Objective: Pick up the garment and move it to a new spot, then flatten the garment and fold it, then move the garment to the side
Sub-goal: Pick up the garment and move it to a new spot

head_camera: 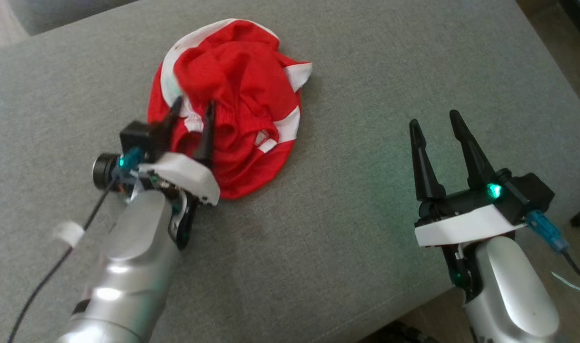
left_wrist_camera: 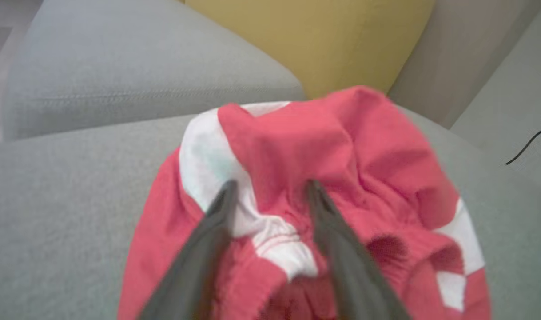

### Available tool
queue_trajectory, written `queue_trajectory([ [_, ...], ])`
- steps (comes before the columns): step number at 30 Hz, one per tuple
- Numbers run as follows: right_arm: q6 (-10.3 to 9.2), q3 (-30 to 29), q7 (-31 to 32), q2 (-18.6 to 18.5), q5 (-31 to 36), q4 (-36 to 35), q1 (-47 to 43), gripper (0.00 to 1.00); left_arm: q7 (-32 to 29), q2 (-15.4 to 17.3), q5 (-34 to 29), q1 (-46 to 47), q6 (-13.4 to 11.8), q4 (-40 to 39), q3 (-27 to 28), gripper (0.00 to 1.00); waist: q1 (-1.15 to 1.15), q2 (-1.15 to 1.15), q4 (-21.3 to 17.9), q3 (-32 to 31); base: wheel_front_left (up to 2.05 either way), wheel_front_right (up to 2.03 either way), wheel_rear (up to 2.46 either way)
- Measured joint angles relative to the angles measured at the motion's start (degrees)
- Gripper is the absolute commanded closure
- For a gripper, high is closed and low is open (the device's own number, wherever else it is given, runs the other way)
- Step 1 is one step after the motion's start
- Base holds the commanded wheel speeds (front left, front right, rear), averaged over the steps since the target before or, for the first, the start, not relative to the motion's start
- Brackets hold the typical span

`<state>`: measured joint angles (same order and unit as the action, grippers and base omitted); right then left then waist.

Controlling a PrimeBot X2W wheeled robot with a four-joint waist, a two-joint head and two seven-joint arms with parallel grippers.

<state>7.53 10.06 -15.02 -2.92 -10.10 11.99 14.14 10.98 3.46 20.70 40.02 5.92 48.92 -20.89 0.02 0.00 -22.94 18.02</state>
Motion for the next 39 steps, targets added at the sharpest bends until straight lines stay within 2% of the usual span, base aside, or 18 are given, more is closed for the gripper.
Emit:
queue_trajectory([
  [5,0.00,-1.19,0.00,0.01,0.98,1.11,-0.75,0.00,3.31,-0.59,-1.98,-0.48,-3.09,0.14,-0.43,0.00,-0.01,0.00,1.43,-1.51,0.00,0.00,0.00],
  [7,0.00,-1.68,0.00,0.01,1.65,1.88,-1.78,0.00,3.34,-0.62,-3.47,-2.85,-5.01,-6.28,0.80,0.00,-0.02,0.00,2.52,-3.05,0.00,0.00,0.00],
  [8,0.00,-1.68,0.00,0.01,1.65,1.88,-1.78,0.00,3.34,-0.62,-3.47,-2.85,-5.01,-6.28,0.80,0.00,-0.02,0.00,2.52,-3.05,0.00,0.00,0.00],
  [9,0.00,-1.92,0.00,0.01,2.00,2.13,-2.48,0.00,3.47,-0.64,-4.50,-4.56,-5.73,-9.71,1.44,0.00,-0.03,0.00,3.18,-3.97,0.00,0.00,0.00],
  [14,0.00,-3.83,0.00,0.01,3.99,3.72,-6.56,0.00,3.68,-0.70,-10.38,-18.88,-9.45,-26.31,5.10,0.00,-0.04,0.00,7.18,-8.91,0.00,0.00,0.00],
  [19,0.00,-4.27,0.13,0.03,5.41,4.54,-9.70,0.00,3.71,-0.54,-13.18,-32.34,-10.02,-35.43,7.24,0.00,-0.04,0.01,12.32,-12.93,0.00,0.00,0.00],
  [22,0.00,-5.01,0.16,0.11,5.87,4.70,-11.40,0.00,3.72,-0.54,-12.40,-37.81,-9.83,-41.18,8.47,0.00,-0.03,0.00,15.44,-14.97,0.00,0.00,0.00],
  [25,0.00,-5.81,0.18,0.15,6.45,4.80,-13.99,0.00,3.72,-0.54,-12.01,-42.91,-10.10,-42.14,9.36,0.00,-0.04,0.00,18.12,-17.24,0.00,0.00,0.00],
  [29,0.00,-6.05,0.24,0.20,6.59,4.86,-17.98,0.00,3.71,-0.46,-12.02,-49.15,-11.74,-41.80,9.12,0.00,-0.04,0.01,21.02,-19.93,0.00,0.00,0.00],
  [33,0.00,-5.95,0.24,0.22,6.57,4.80,-18.74,0.00,3.71,-0.44,-12.18,-49.91,-13.57,-41.81,8.69,0.00,-0.04,0.00,22.93,-21.73,0.00,0.00,0.00],
  [39,0.00,-5.12,0.24,0.24,6.41,4.43,-18.87,0.00,3.71,-0.44,-12.20,-49.91,-14.59,-42.06,8.31,0.00,-0.02,0.00,23.62,-22.25,0.00,0.00,0.00],
])
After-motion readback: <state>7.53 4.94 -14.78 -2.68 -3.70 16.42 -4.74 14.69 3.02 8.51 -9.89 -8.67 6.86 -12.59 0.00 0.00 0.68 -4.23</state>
